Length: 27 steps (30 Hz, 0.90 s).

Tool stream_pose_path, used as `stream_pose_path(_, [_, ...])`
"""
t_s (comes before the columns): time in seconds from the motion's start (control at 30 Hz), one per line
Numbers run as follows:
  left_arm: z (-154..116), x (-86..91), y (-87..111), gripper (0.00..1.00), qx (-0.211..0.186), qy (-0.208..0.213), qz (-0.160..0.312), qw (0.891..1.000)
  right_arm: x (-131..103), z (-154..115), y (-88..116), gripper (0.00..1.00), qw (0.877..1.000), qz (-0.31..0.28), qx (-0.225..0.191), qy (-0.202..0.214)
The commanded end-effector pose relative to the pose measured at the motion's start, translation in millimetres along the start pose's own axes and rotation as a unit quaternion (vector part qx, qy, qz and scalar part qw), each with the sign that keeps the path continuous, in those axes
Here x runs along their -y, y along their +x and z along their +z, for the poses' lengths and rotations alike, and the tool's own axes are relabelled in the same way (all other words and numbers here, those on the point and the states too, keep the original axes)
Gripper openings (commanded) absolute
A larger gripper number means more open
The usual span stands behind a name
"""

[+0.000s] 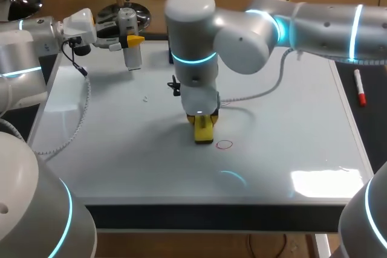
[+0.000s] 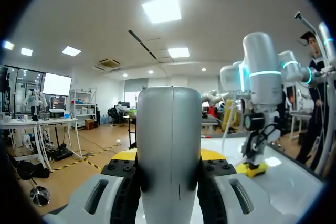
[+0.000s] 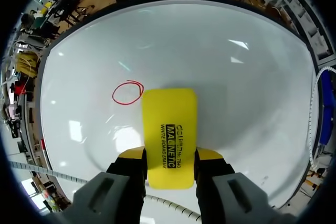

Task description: Pick up the inspection probe, press it on each red-marked spot on the whiteboard one by one, put down the probe, pick up the eraser, and wipe off all the red marks.

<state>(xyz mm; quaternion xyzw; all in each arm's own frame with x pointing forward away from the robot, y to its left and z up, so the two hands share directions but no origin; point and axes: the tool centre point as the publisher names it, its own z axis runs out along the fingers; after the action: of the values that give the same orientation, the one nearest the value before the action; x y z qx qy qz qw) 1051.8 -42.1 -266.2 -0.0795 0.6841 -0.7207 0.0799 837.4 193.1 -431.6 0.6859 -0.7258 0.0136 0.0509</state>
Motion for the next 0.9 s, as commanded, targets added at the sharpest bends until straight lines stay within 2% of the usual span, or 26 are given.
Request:
stream_pose_path(0.03, [-0.1,0.2,-0.4,0.00,0.000,0.001,0.001,1.000,4.5,12.2,4.6,0.00,1.000,0.000,0.001,0.003])
stream_pose_path(0.43, [-0.1,0.2,-0.4,0.00,0.000,0.001,0.001,1.000,11.8,-44.4,7.6,0.00,1.000,-0.020,0.023,-0.005])
stream_pose_path(0.53, [-0.1,0.2,-0.4,0.00,0.000,0.001,0.001,1.000,19.6,-56.5,12.5,0.00,0.999,-0.020,0.029,-0.006])
stream_pose_path(0.63, [-0.1,0.2,-0.4,0.00,0.000,0.001,0.001,1.000,32.7,-61.6,20.9,0.00,1.000,-0.013,0.028,0.001])
stream_pose_path(0.83, [-0.1,0.2,-0.4,0.00,0.000,0.001,0.001,1.000,76.2,-79.2,51.2,0.00,0.998,0.029,0.052,0.002])
stream_pose_path(0.9, [-0.1,0.2,-0.4,0.00,0.000,0.001,0.001,1.000,90.5,-85.8,62.7,0.00,0.998,0.034,0.047,0.016])
